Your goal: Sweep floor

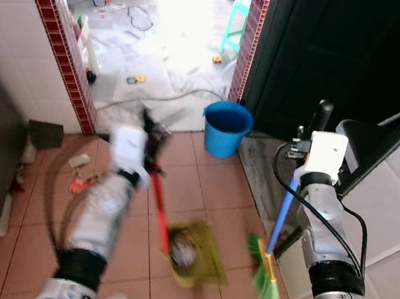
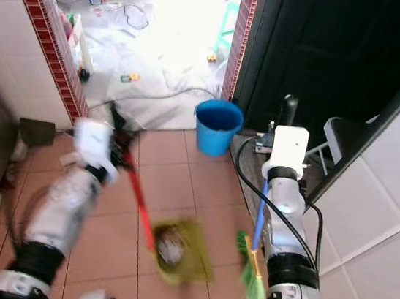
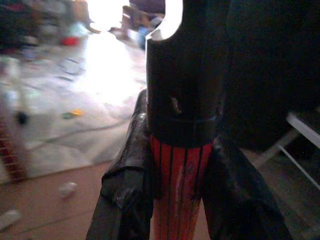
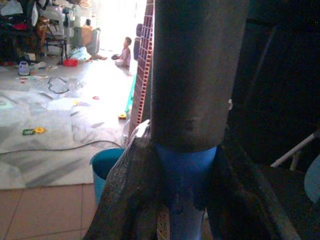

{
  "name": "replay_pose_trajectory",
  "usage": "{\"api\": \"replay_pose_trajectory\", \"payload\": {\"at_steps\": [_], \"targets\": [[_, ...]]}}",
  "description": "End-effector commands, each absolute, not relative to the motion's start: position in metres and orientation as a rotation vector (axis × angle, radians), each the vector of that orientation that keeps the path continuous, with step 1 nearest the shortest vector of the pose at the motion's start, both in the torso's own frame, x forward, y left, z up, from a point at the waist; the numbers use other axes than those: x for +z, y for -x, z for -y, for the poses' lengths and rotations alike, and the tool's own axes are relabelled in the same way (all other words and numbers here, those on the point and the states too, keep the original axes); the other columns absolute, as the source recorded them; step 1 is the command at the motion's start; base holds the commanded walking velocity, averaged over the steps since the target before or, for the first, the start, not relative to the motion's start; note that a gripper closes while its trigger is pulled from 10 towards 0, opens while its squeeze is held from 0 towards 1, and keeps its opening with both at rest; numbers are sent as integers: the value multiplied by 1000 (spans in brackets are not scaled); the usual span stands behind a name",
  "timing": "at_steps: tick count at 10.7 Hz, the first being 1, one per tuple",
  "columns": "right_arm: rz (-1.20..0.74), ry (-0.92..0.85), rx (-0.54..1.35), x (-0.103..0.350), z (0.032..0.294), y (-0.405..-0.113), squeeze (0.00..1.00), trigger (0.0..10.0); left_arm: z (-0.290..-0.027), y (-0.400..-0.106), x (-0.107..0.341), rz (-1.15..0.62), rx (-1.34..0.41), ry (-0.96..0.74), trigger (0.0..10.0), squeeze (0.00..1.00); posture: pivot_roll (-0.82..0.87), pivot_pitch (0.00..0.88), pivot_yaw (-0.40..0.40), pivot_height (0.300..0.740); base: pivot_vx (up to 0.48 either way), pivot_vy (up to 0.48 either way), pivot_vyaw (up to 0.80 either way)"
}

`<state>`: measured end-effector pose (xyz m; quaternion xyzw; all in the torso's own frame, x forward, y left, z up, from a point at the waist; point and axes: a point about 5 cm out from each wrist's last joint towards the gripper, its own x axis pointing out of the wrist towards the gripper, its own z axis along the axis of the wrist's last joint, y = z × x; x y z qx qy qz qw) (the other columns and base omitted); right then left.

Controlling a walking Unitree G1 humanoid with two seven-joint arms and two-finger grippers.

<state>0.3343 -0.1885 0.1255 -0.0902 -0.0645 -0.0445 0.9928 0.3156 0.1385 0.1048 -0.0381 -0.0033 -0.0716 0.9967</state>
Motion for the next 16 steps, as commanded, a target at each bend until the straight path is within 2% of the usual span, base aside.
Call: {"api": "replay_pose_trajectory", "payload": {"at_steps": [1, 4, 5, 8, 12, 16], "targets": [[178, 203, -88, 137, 190, -336, 0, 10000, -146, -326, 143, 153, -108, 104, 10000, 0, -21, 0, 7, 740, 0, 0, 0], [169, 210, -97, 136, 191, -337, 0, 10000, -150, -333, 170, 237, -105, 126, 10000, 0, -19, 0, 7, 740, 0, 0, 0], [167, 208, -95, 136, 189, -338, 0, 10000, -149, -333, 174, 246, -114, 130, 10000, 0, -19, 0, 10, 740, 0, 0, -688], [155, 204, -85, 132, 188, -336, 0, 10000, -150, -335, 181, 267, -111, 148, 10000, 0, -19, 0, 9, 740, 339, 0, -535], [142, 203, -69, 130, 186, -337, 0, 10000, -152, -338, 199, 319, -95, 167, 10000, 0, -22, 0, 7, 740, 421, 0, 0], [136, 219, -57, 128, 186, -337, 0, 10000, -157, -340, 218, 389, -53, 179, 10000, 0, -23, 0, 2, 740, 404, 259, 0]]}}
